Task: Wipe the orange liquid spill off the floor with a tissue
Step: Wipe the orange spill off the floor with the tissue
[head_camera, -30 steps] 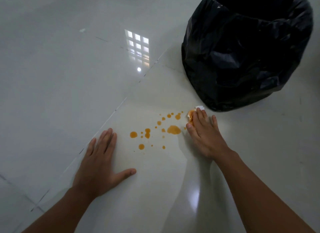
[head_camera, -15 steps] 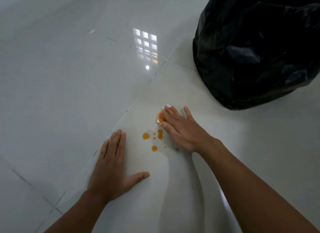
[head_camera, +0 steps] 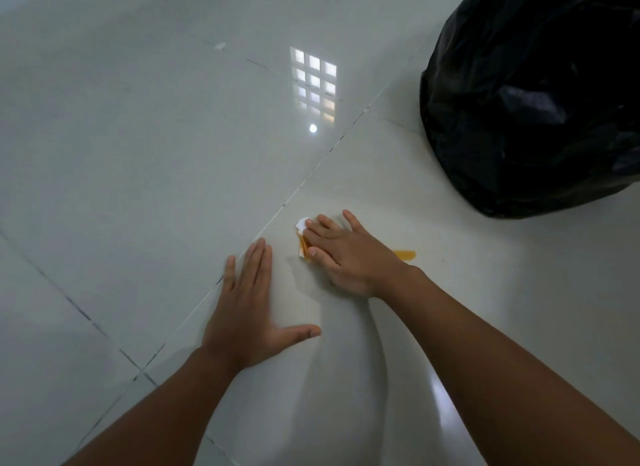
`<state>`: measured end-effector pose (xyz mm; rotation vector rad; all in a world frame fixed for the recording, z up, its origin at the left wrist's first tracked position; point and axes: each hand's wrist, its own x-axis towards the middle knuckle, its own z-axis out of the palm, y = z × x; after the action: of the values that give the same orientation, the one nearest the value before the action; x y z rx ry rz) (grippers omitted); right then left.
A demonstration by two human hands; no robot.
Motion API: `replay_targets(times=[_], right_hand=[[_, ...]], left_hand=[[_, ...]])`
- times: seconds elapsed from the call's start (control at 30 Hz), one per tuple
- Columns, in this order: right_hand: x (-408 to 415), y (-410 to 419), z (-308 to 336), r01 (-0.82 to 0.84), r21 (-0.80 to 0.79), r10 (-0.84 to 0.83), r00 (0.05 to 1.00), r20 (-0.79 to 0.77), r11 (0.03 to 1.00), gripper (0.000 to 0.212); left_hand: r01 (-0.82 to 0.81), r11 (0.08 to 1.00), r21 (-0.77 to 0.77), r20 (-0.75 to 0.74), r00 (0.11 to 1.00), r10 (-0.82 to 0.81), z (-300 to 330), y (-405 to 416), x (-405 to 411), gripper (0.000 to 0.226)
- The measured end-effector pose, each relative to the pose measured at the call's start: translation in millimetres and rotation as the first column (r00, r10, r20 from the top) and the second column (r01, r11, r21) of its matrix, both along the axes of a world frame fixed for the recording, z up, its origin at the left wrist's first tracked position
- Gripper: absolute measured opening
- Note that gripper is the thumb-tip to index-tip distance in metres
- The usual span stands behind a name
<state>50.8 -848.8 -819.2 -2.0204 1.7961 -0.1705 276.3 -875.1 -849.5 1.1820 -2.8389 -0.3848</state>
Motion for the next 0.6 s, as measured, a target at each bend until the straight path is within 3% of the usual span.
replay_targets(times=[0.3,0.6], right_hand=[[26,7,-3,-0.087,-0.005,0.087,0.996,-0.015,0.996,0.051],[26,61,-5,-0.129,-0.046,0.125,0.988,-0.090,0.991,0.049]], left_hand=[[0.047,0.998,0.038,0.057,0.997,-0.049,2,-3,7,0.152],[0.067,0.998,0.015,0.098,0.993,-0.068,4,2,13,0.147]])
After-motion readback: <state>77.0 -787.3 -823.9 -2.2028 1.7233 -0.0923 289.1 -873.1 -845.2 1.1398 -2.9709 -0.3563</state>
